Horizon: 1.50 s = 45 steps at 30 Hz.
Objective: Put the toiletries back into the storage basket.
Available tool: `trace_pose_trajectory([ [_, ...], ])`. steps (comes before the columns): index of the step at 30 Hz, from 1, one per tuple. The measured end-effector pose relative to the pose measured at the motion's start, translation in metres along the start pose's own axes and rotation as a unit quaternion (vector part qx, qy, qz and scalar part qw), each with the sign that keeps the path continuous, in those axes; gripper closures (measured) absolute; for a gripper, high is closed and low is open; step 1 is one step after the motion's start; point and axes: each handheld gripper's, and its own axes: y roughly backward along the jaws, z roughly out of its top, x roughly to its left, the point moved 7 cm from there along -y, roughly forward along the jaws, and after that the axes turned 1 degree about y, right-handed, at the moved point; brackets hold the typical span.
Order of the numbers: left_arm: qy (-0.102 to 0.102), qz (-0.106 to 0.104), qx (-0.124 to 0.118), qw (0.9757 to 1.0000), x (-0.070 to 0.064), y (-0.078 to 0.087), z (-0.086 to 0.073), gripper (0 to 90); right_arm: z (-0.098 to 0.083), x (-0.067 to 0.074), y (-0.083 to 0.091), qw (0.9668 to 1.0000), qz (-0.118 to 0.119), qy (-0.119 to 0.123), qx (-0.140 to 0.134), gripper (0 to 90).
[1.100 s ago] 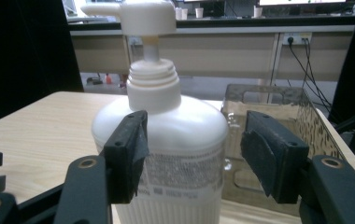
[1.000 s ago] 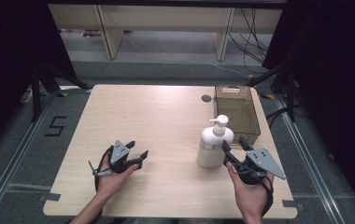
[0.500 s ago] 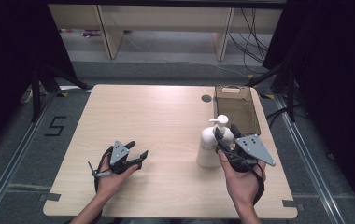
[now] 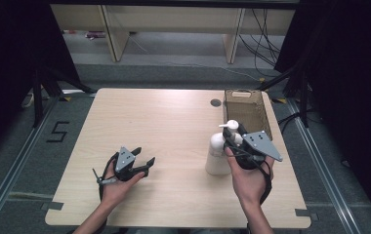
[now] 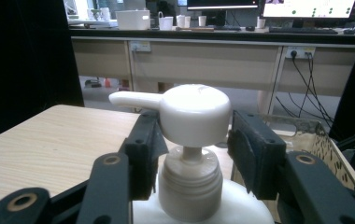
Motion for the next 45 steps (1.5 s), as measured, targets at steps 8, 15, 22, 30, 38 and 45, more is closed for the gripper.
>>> trace_pose_trajectory([
  [8,0.002,-0.001,-0.002,1.0,0.0,0.0,0.0,32.1,0.001,0.001,-0.001,1.0,0.005,-0.002,0.002,59.9],
  [15,0.001,-0.002,-0.002,1.0,0.0,0.0,0.0,32.0,0.001,0.0,-0.001,0.9999,0.01,-0.008,-0.003,60.4],
  [22,0.001,-0.002,-0.001,1.0,0.0,0.0,0.0,32.0,0.005,-0.004,0.003,0.9997,0.015,-0.014,-0.009,60.5],
  [30,0.002,-0.002,-0.002,1.0,0.0,0.0,0.0,32.0,0.019,-0.011,0.011,0.9997,0.005,-0.007,-0.022,60.5],
  [38,0.001,-0.002,-0.003,1.0,0.0,0.0,0.0,32.0,0.031,-0.022,0.016,0.9994,-0.005,-0.008,-0.032,60.6],
  [45,0.0,-0.002,-0.003,1.0,0.0,0.0,0.0,32.0,0.039,-0.03,0.018,0.9989,-0.017,-0.008,-0.043,60.6],
])
